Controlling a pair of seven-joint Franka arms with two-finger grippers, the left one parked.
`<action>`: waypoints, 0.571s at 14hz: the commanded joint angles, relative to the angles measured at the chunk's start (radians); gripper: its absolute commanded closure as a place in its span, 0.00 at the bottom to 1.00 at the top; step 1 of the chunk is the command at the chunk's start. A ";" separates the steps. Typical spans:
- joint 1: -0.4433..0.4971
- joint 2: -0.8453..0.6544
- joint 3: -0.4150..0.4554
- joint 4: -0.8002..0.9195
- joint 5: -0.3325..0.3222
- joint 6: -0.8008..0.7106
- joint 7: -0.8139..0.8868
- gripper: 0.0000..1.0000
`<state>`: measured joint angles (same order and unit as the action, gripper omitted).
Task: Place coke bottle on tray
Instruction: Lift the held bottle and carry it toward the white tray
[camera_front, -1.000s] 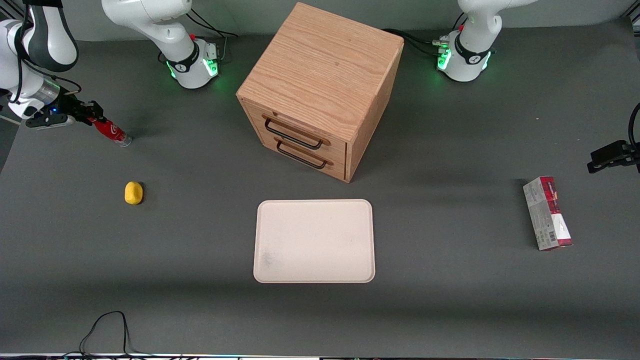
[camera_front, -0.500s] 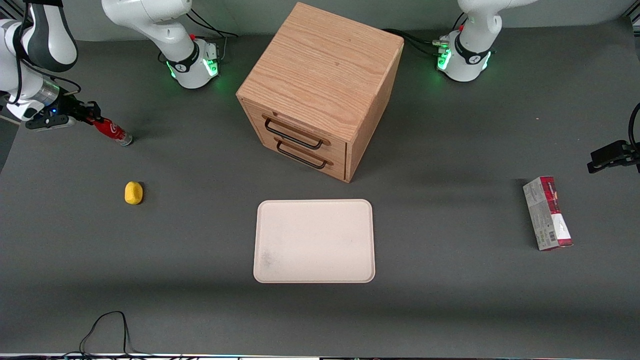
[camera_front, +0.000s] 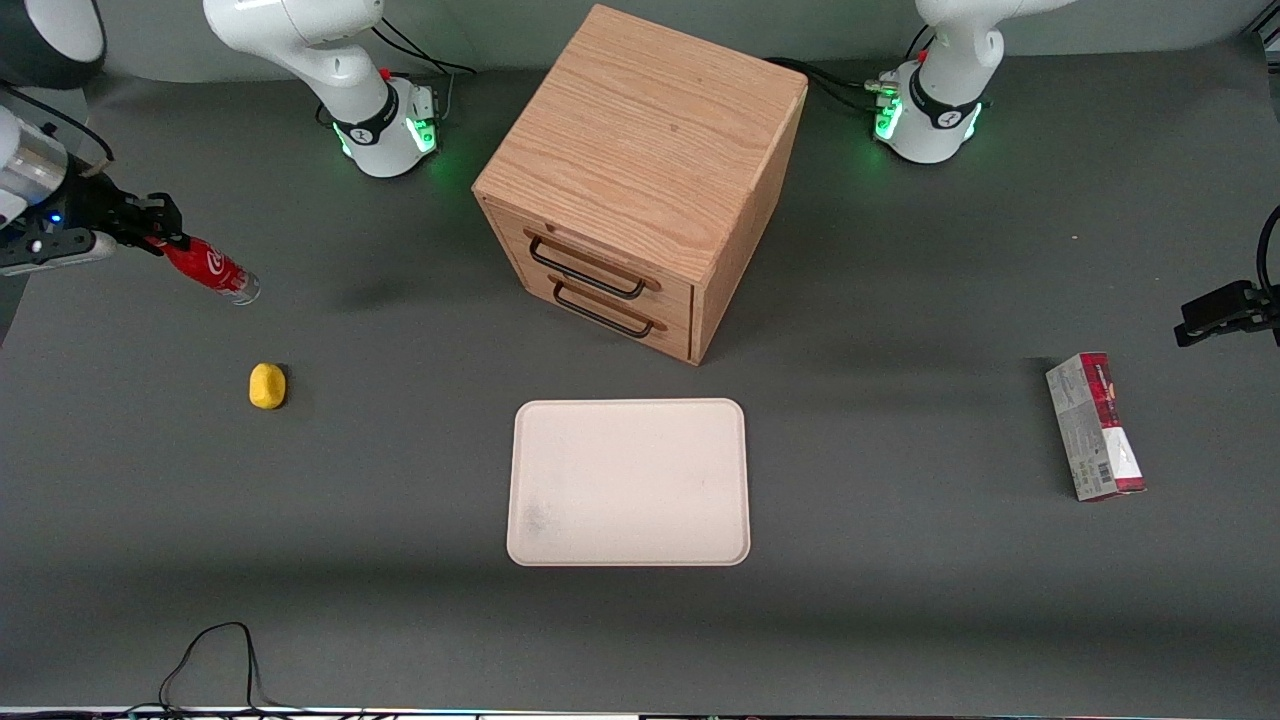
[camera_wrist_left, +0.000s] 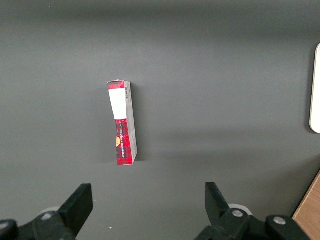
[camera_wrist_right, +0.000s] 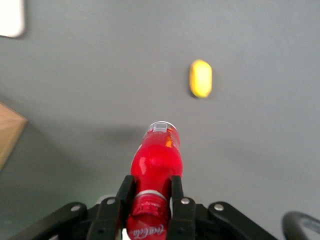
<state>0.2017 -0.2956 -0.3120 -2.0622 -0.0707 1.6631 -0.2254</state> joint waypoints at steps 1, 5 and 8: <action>-0.004 0.255 0.089 0.403 0.092 -0.176 0.062 1.00; -0.007 0.467 0.258 0.739 0.117 -0.200 0.205 1.00; -0.007 0.637 0.384 0.902 0.111 -0.191 0.367 1.00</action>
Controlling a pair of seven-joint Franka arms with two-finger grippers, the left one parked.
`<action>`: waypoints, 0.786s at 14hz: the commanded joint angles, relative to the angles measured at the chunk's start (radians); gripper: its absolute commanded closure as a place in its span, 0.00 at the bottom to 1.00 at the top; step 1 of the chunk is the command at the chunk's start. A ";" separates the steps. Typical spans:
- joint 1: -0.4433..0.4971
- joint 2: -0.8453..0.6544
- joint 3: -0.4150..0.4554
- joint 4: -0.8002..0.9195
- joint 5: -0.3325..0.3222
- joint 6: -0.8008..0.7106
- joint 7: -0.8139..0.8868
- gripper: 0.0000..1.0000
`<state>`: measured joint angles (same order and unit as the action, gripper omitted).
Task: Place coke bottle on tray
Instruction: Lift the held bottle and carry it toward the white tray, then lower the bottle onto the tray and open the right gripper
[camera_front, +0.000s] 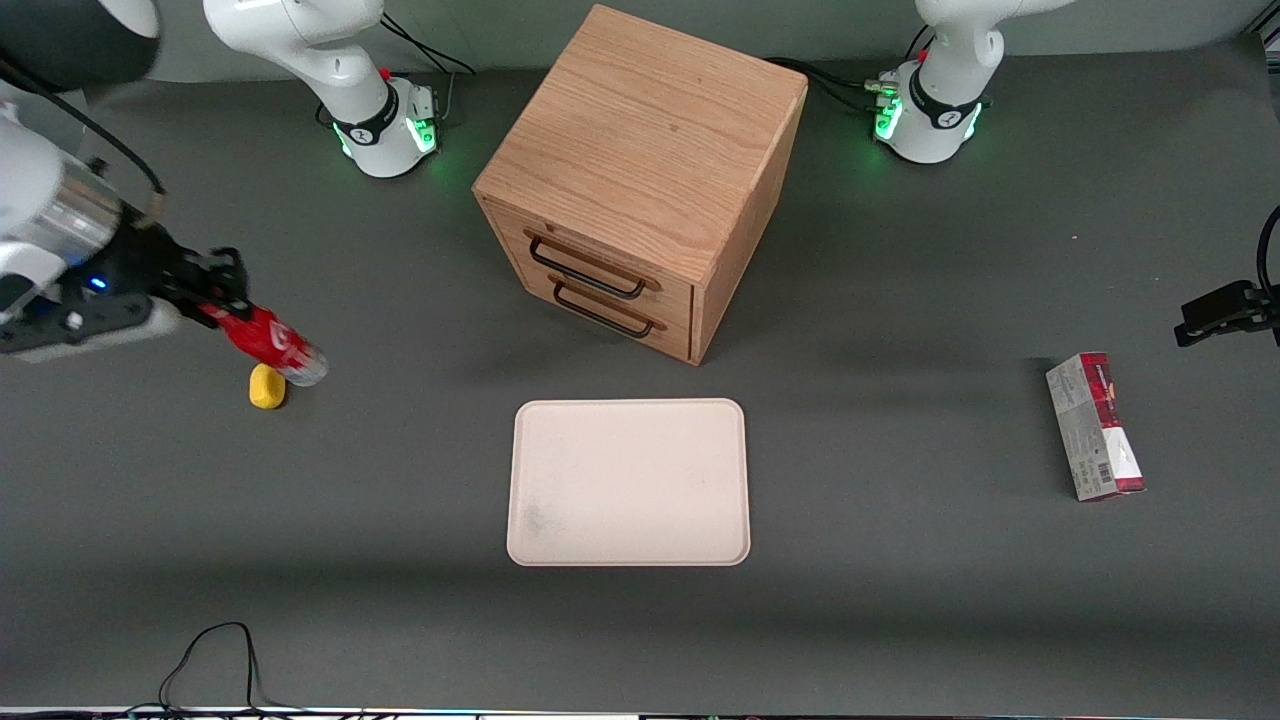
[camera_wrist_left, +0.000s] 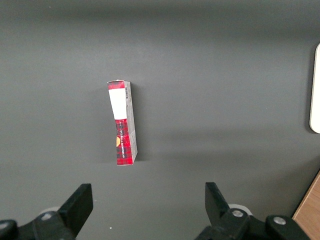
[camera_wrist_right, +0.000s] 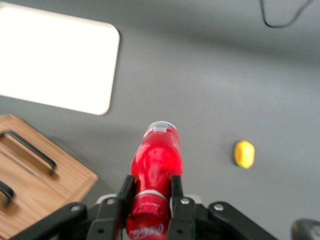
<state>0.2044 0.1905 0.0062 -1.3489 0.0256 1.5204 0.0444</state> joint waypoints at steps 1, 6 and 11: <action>-0.010 0.224 0.115 0.256 0.013 -0.039 0.171 1.00; 0.006 0.482 0.234 0.372 -0.079 0.185 0.298 1.00; 0.010 0.657 0.275 0.372 -0.139 0.418 0.327 1.00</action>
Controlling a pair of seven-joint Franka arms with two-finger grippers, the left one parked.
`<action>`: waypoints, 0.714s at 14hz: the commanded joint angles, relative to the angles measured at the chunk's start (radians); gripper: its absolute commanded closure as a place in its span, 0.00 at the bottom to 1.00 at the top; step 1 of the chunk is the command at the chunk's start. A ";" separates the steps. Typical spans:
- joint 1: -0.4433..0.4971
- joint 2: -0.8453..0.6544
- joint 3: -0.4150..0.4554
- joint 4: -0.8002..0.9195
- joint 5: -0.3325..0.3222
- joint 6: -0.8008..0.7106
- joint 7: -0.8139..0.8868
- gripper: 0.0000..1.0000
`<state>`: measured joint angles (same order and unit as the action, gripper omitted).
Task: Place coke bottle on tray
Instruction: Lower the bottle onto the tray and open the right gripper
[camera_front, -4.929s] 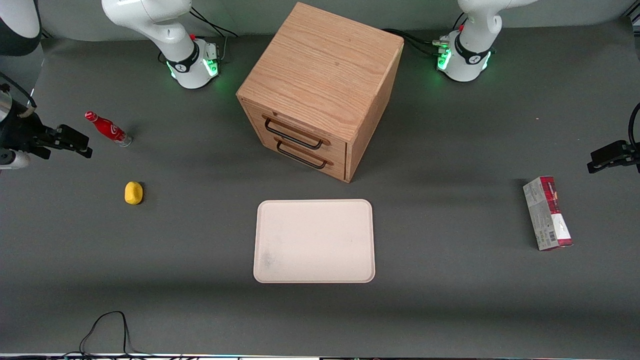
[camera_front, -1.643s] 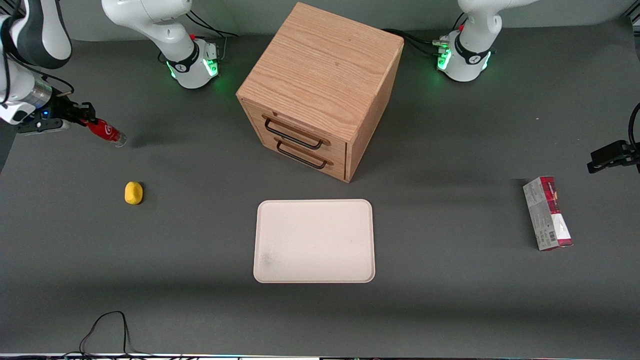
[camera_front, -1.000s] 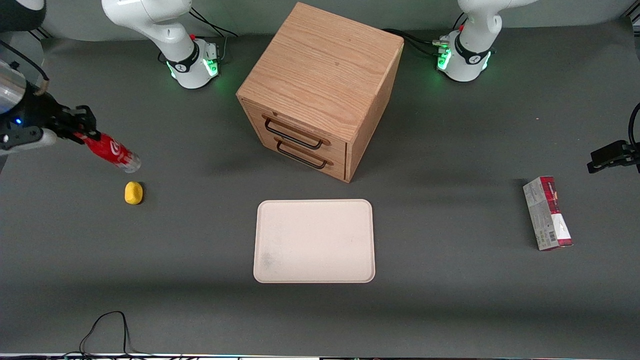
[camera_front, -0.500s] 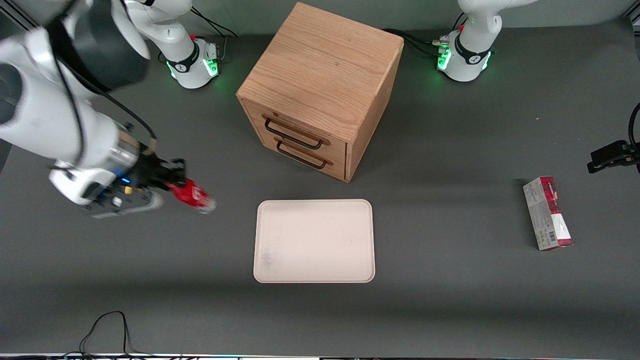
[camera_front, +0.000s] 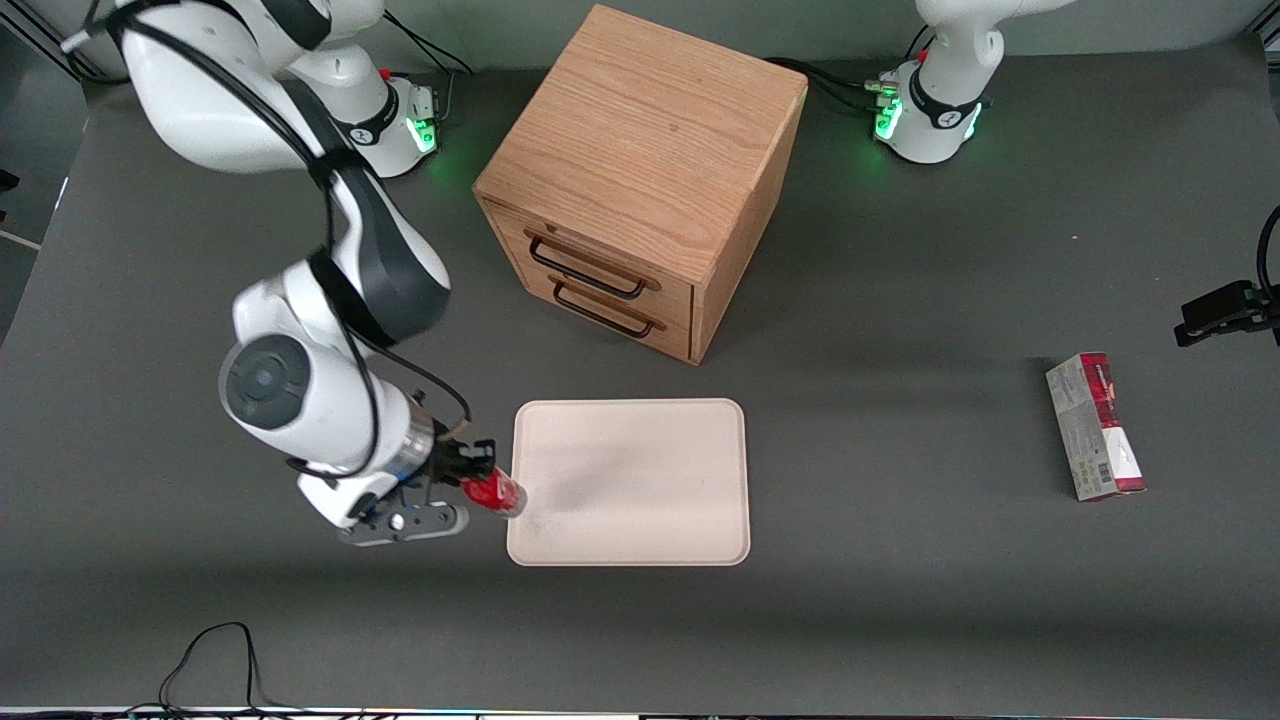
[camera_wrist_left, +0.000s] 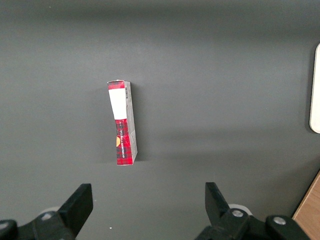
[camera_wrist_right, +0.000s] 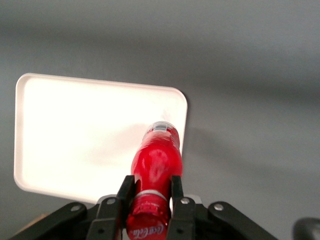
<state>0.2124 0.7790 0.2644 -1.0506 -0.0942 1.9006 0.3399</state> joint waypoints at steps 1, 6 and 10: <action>0.004 0.086 0.016 0.072 -0.019 0.067 0.033 1.00; 0.008 0.128 0.016 0.069 -0.021 0.092 0.030 0.89; 0.007 0.111 0.012 0.057 -0.024 0.091 0.048 0.00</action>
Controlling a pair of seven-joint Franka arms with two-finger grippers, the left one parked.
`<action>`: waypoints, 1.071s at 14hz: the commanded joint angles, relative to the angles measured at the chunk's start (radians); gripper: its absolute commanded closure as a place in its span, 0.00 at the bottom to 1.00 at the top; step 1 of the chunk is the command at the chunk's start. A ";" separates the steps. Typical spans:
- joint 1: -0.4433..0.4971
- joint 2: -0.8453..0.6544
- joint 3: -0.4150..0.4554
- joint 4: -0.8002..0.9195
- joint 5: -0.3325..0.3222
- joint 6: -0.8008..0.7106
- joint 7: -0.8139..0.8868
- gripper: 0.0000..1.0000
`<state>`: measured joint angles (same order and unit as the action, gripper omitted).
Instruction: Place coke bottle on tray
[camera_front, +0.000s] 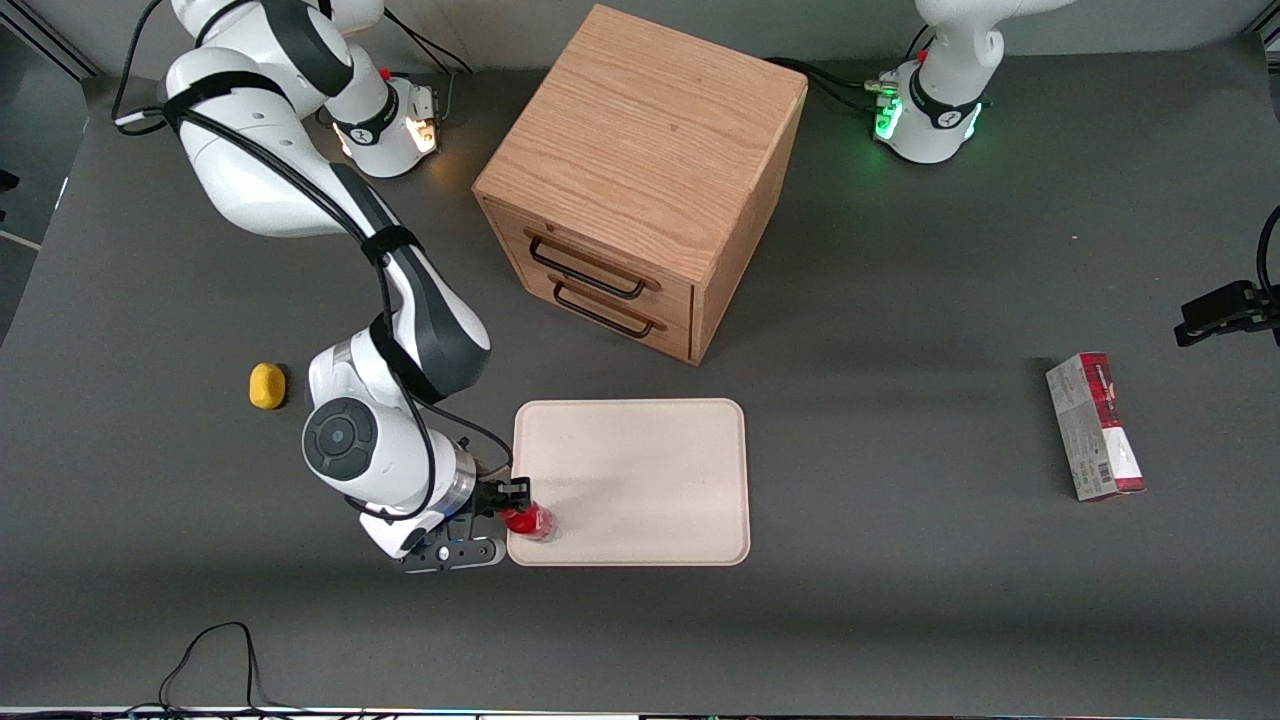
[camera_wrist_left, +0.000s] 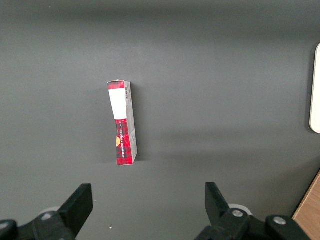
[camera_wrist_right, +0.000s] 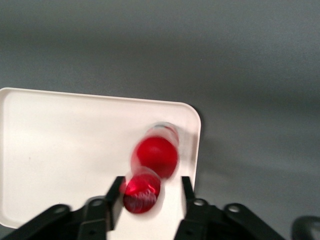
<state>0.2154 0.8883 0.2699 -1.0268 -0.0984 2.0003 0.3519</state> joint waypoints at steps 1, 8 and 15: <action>0.004 -0.015 0.003 0.033 -0.021 -0.011 0.036 0.00; -0.013 -0.230 -0.102 0.012 0.006 -0.266 0.044 0.00; -0.018 -0.676 -0.425 -0.496 0.232 -0.295 -0.228 0.00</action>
<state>0.1824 0.3830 -0.1118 -1.2816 0.1072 1.6709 0.1691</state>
